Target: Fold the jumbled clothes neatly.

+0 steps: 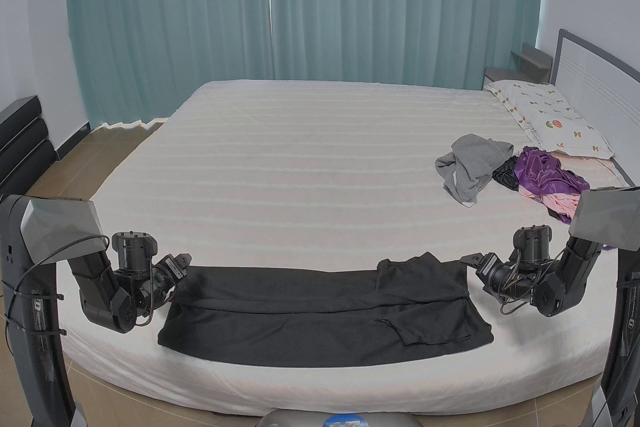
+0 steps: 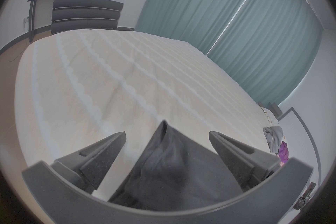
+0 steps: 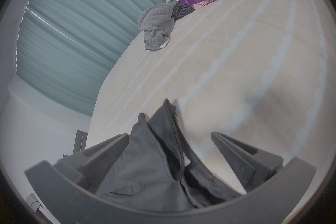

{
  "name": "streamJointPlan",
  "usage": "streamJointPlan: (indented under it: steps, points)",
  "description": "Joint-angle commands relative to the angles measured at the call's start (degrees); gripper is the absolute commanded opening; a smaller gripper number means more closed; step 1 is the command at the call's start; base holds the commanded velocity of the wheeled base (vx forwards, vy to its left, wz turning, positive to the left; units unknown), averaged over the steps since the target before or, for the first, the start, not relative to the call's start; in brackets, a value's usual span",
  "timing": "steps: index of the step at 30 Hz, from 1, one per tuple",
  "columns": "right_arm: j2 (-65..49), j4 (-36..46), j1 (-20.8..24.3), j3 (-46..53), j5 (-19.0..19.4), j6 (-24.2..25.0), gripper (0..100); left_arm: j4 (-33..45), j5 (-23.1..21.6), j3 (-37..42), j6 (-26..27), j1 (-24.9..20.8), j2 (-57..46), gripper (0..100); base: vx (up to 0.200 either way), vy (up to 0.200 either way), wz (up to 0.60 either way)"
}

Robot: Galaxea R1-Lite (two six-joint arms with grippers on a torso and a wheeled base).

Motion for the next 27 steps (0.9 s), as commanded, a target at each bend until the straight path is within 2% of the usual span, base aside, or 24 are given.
streamJointPlan:
  steps: [1, 7, 11, 16, 21, 25, 26, 27]
  points:
    - [0.2, 0.0, 0.1, 0.0, 0.0, 0.0, 100, 0.5, 0.0, 2.2, 0.0, -0.3, -2.8, 100, 0.0, 0.0, 0.0]
    - [0.3, 0.0, 0.4, 0.0, 0.0, 0.0, 100, -0.1, -0.2, 11.7, -0.5, -0.2, -5.0, 100, 0.0, 0.0, 0.0]
    - [0.3, -0.1, 0.5, 0.4, 0.0, -0.1, 100, -0.4, -1.3, 15.8, -3.0, -0.3, -4.5, 100, 0.0, 0.0, 0.0]
    - [0.4, -0.1, 0.7, 0.4, -0.1, 0.0, 100, -1.2, -0.7, 16.5, -3.0, -1.6, -1.4, 100, 0.0, 0.0, 0.0]
    - [0.5, -0.1, 0.7, 0.4, -0.1, -0.1, 100, -6.7, 1.1, 17.1, -2.5, -2.8, 1.8, 100, 0.0, 0.0, 0.0]
    - [0.5, -0.1, 0.7, 0.4, -0.1, -0.2, 100, -8.0, 1.2, 17.8, -2.1, -2.9, 2.3, 100, 0.0, 0.0, 0.0]
    - [0.5, -0.2, 0.6, 0.4, -0.1, -0.3, 100, -8.1, 1.2, 18.0, -1.8, -2.9, 2.3, 0, 0.0, 0.0, 0.0]
    - [0.5, -0.2, 0.7, 0.4, -0.1, -0.4, 100, -8.1, 1.3, 18.3, -1.7, -2.9, 2.4, 0, 0.0, 0.0, 0.0]
